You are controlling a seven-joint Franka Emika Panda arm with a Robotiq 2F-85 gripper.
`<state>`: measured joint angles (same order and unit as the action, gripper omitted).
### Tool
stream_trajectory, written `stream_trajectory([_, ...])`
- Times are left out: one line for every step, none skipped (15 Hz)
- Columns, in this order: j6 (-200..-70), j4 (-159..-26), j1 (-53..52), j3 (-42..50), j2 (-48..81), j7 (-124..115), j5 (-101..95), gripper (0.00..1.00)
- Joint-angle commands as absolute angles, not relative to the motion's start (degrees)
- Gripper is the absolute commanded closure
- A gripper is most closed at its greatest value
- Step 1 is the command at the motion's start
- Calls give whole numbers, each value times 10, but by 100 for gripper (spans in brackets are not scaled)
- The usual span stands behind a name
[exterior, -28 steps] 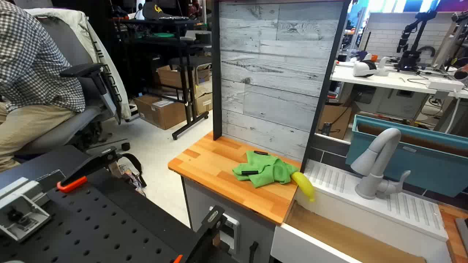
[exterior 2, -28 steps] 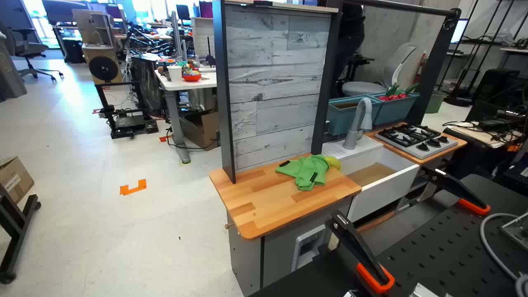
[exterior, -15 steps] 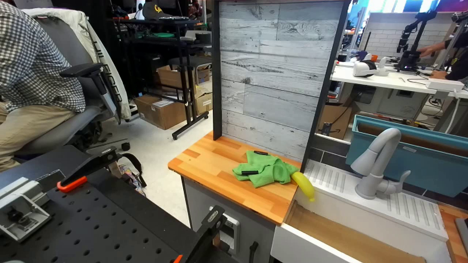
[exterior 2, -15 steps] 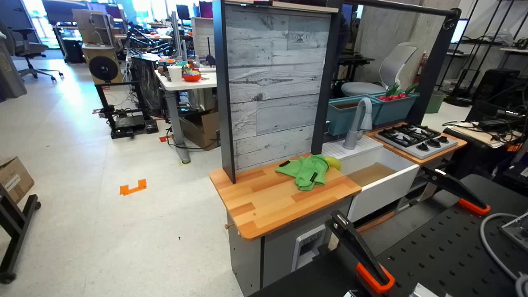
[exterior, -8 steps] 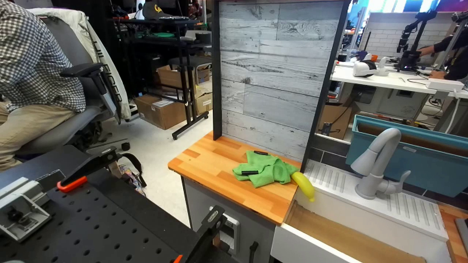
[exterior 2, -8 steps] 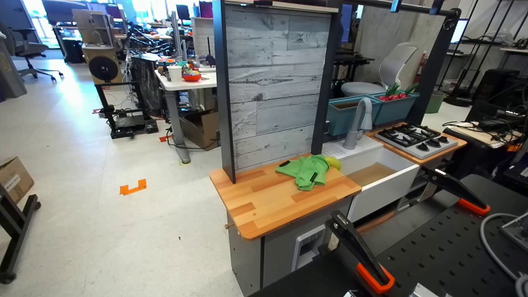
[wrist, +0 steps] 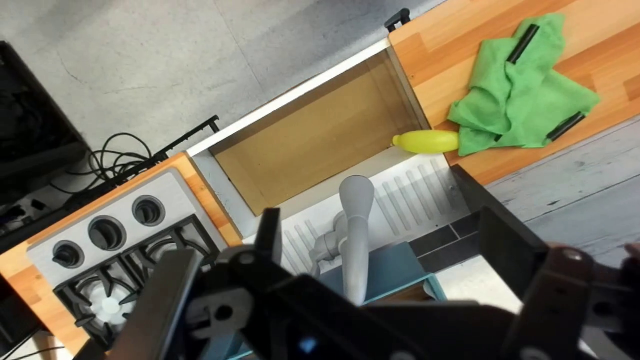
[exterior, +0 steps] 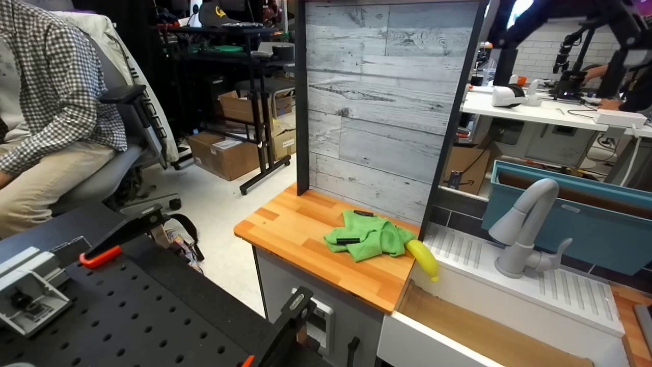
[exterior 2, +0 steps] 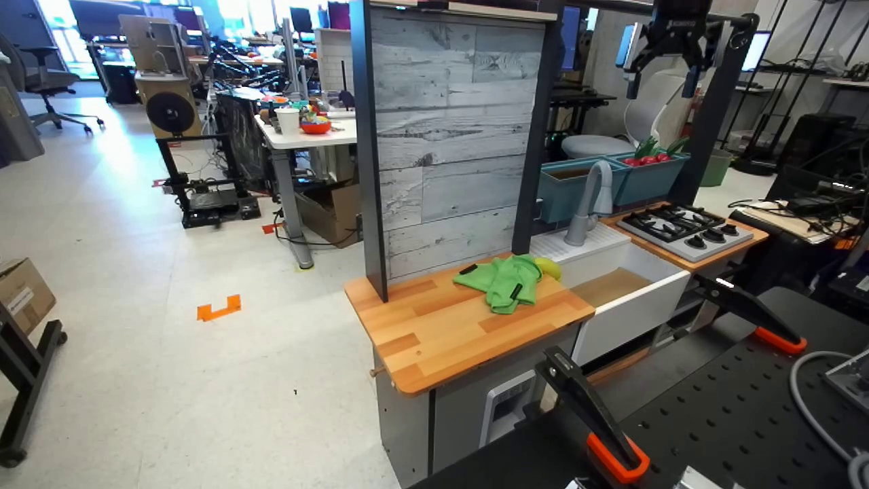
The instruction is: Move the tap to the left
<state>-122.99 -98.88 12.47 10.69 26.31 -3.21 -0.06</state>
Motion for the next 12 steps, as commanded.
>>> stream_trajectory([-1215,-888,152,98,356,-19,30,0])
stream_trajectory([-1216,-869,159,94,378,-17,39,0])
stream_trajectory([-1219,-853,165,91,396,-16,48,0])
stream_trajectory([-1222,-838,172,87,414,-14,58,0])
stream_trajectory([-1224,-822,178,83,432,-13,67,0])
stream_trajectory([-1227,-810,182,81,446,-14,74,0])
stream_trajectory([-1228,-796,185,79,462,-15,78,0])
stream_trajectory([-1226,-780,187,78,479,-16,79,0])
stream_trajectory([-1222,-766,189,77,493,-16,79,0])
stream_trajectory([-1219,-754,191,77,505,-16,78,0])
stream_trajectory([-1218,-742,193,76,518,-16,77,0])
stream_trajectory([-1216,-731,194,75,529,-15,76,0])
